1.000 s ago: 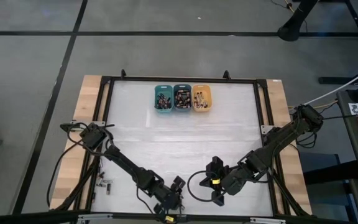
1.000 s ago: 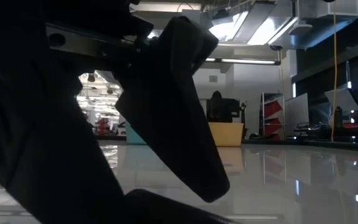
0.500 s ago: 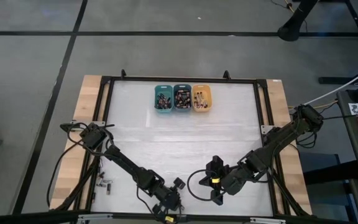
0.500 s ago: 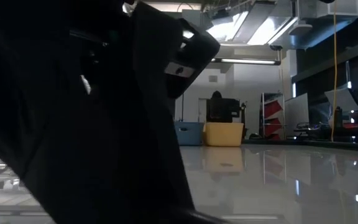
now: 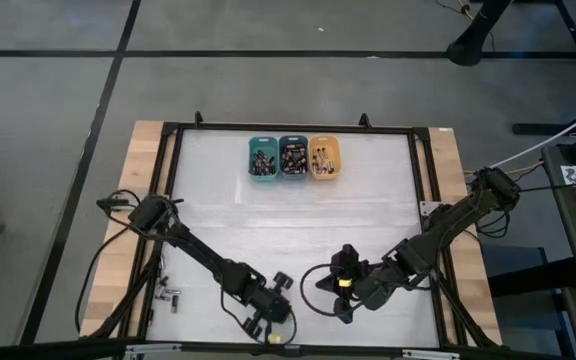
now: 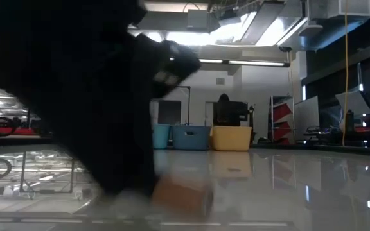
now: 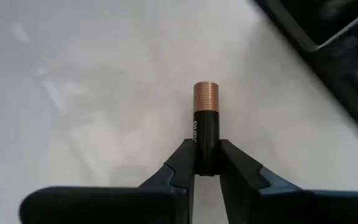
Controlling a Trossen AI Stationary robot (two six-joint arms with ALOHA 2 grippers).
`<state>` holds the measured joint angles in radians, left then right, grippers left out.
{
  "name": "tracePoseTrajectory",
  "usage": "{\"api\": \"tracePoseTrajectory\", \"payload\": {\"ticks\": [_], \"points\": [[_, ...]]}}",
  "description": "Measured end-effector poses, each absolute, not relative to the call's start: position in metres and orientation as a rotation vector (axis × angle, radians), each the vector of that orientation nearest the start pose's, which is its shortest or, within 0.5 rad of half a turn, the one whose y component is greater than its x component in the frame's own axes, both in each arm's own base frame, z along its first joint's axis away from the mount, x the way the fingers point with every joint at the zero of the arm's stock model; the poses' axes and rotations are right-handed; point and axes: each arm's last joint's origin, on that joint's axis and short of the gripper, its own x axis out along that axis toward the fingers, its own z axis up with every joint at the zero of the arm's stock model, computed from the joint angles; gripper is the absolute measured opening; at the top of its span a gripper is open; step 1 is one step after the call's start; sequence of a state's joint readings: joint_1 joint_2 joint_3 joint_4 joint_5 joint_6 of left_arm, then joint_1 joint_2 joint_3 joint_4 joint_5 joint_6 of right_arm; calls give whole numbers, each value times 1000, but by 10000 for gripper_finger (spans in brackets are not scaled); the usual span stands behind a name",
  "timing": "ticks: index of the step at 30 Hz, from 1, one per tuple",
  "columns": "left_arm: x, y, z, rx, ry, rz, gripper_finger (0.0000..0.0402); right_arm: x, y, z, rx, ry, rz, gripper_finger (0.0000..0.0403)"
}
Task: Sort batteries
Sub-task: Put the brown battery into the blue bin
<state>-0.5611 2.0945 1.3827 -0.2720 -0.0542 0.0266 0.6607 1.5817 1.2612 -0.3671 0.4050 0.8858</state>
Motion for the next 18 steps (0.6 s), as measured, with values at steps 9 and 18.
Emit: {"api": "tracePoseTrajectory", "payload": {"ticks": [9, 18], "points": [[353, -174, 187, 457, 1055, -369, 44, 246, 184, 325, 380, 494, -218, 0], [359, -47, 259, 381, 986, -39, 40, 223, 135, 339, 205, 554, -387, 0]]}}
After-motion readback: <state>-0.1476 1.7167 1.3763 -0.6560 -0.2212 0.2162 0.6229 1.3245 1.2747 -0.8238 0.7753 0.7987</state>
